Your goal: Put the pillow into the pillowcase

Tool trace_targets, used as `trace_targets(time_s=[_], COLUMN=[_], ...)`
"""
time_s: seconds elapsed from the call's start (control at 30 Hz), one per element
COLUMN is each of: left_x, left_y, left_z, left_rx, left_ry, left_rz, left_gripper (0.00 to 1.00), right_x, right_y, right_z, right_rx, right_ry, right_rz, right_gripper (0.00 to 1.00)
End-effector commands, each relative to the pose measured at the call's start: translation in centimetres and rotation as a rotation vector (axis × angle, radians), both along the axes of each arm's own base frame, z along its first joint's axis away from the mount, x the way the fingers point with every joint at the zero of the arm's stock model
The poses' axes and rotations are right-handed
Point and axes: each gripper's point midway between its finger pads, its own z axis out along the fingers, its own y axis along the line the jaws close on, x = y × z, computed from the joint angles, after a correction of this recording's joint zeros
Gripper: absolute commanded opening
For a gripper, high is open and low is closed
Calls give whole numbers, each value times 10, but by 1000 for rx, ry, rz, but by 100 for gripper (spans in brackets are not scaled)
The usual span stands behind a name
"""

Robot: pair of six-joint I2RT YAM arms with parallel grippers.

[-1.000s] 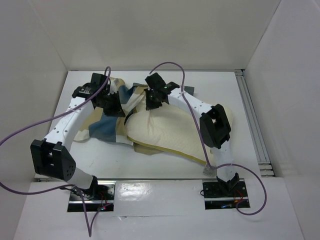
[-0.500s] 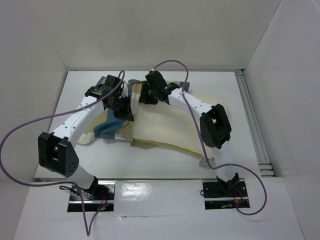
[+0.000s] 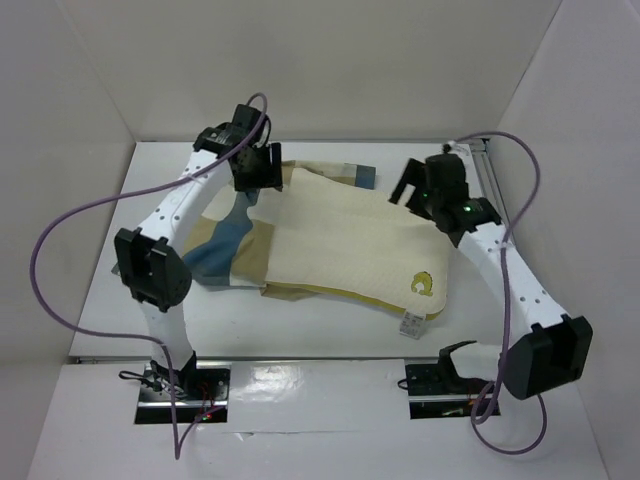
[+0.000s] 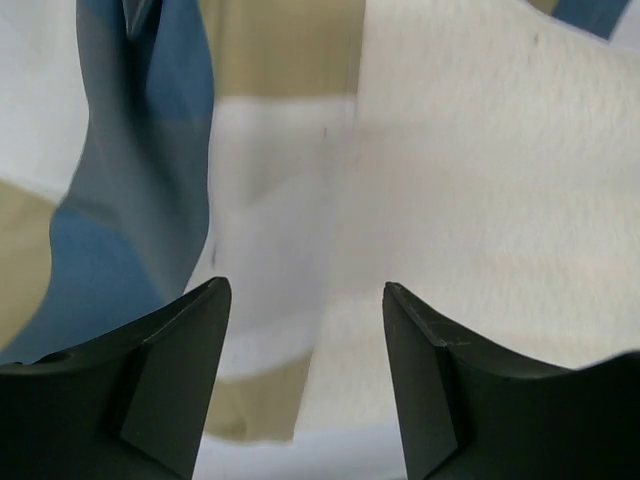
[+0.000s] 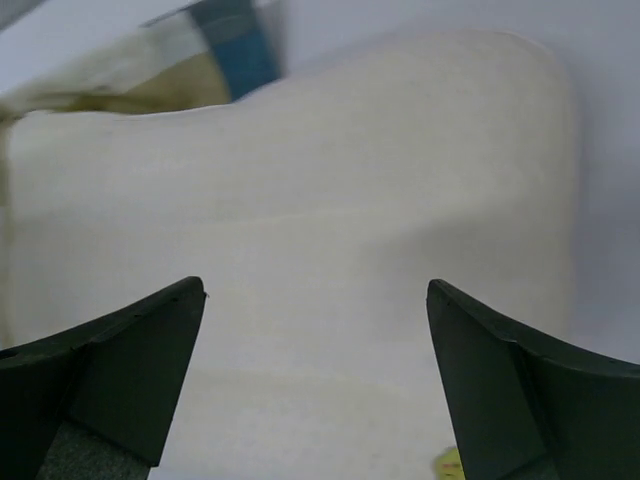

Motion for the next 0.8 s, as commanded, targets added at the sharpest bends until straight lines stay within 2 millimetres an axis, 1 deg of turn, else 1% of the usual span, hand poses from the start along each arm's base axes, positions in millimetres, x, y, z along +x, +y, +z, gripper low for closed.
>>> trace_targets(time_s=[0.0,0.03,0.07,0.1,0.13,0.17,0.2,0.23,0.27,0.3,0.33,0.37,0.4,0.43,0.47,0.5,0.53,0.57,0.6,0.63,0.67,0.7,0.73,0.77], left_x=[36,46,53,61,65,67,72,73,78,78,84,85,87,89,90,92,92,91,92,90,91,90,89,90], left_y=[-5,-5,-5,-11,-9,-14,-8,-13,-14,-14,-14,-12,-13,-12,-13,-15,-15,-17,-21,-26,-30,-33,-43,-49], left_z=[-14,-37,-41,-37,-43,-57,-61,-65,-68,-81,-78,-82,-82,-84,-81,-81,-81,-81,-76,-77,-77,-78,-78,-72], left_rx=[140,174,208,216,231,260,298,296,298,312,321,336,334,348,343,334,334,328,304,287,274,260,219,190], left_ry=[-46,-11,-21,-51,-51,-39,-54,-50,-62,-40,-56,-54,-58,-60,-68,-71,-71,-65,-78,-68,-70,-62,-55,-70], left_rz=[80,106,128,142,160,155,179,177,183,179,179,185,186,181,183,170,170,151,146,117,95,72,34,4], left_gripper=[75,76,76,76,76,76,76,76,76,76,73,72,69,63,50,39,28,20,3,0,0,0,0,0], right_x=[-32,-39,-37,-40,-44,-43,-41,-41,-43,-43,-48,-48,-47,-50,-49,-49,-52,-52,-46,-44,-46,-36,-36,-31], right_y=[-57,-71,-74,-79,-81,-87,-90,-91,-93,-91,-91,-91,-91,-89,-89,-87,-84,-82,-79,-74,-60,-53,-47,-36], right_z=[-61,-72,-75,-81,-89,-91,-92,-92,-103,-106,-117,-121,-124,-130,-136,-138,-147,-152,-151,-153,-154,-145,-144,-128], right_rx=[-84,-64,-39,-31,-16,2,5,18,28,37,50,50,50,66,67,74,84,100,113,134,189,213,239,257], right_ry=[201,233,231,247,269,266,258,259,294,307,337,343,339,350,353,350,368,378,351,345,338,283,273,227], right_rz=[-104,-113,-118,-118,-111,-128,-118,-119,-98,-88,-88,-88,-88,-87,-87,-79,-70,-68,-53,-32,25,74,103,152], right_gripper=[99,99,99,99,99,99,99,99,99,99,99,99,99,99,99,99,99,94,88,70,51,32,15,2])
